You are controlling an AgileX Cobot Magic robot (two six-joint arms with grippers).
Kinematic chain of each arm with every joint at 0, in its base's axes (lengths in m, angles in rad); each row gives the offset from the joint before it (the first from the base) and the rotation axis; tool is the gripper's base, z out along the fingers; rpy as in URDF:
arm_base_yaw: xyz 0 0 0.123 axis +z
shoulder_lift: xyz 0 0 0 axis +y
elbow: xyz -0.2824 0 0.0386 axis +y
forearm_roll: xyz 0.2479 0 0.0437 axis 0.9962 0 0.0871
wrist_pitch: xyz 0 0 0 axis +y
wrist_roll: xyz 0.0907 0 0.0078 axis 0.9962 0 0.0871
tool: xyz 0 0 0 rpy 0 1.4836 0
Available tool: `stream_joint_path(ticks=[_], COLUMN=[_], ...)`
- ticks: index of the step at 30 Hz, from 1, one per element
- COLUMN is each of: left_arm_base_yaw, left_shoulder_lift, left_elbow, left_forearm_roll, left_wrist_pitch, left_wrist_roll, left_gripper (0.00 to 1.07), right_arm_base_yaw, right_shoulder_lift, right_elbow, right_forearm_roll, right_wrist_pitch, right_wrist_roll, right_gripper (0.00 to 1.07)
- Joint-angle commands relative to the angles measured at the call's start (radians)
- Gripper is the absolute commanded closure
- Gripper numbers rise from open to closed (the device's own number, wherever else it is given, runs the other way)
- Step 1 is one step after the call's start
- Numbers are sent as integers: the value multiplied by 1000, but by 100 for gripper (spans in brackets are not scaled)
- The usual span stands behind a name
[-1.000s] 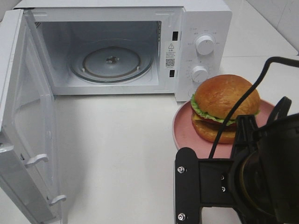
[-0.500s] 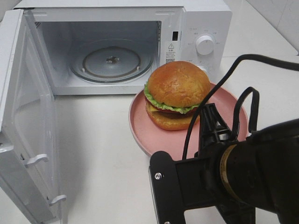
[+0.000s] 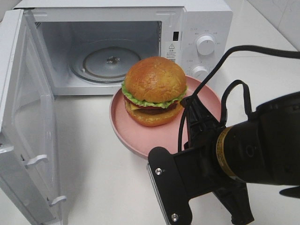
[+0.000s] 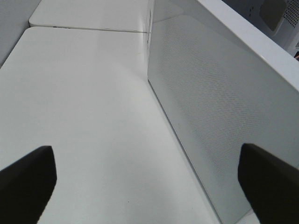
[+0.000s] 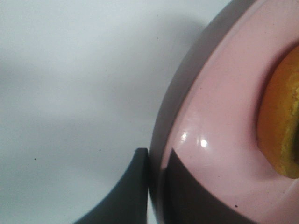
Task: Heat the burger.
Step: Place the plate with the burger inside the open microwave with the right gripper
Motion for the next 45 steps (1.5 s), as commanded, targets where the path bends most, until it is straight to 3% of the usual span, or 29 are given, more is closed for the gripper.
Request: stream_joint_path(ticks=[1,12,21,25,30,45], left_arm_base_yaw=[4,4,4,4,4,4], left_shoulder_lift=[-20,-20,-20,-20,-20,-20], left_elbow=[1,1,1,1,1,1], left_forearm_roll=[-3,-3,-3,-3,-3,-3], left_wrist_pitch=[-9,-9,-9,-9,-9,-9], left_wrist_roll=[2,2,2,2,2,2], left_gripper=[9,9,9,9,9,9], right_arm_base_yaw=[-47,-178,-291,-317,-323,-323], right_shoulder_lift=[-11,-11,29,49,81,216], right_elbow=[-8,-79,-95,-120,-176,-323], right_forearm_roll=[16,248,567,654,701,648], right_wrist_pitch=[-83,-141,-147,-146,-136,-78], right_wrist_roll=[-128,-501,-966,-1060,-1102,-981], right_gripper=[107,107,107,107,107,107])
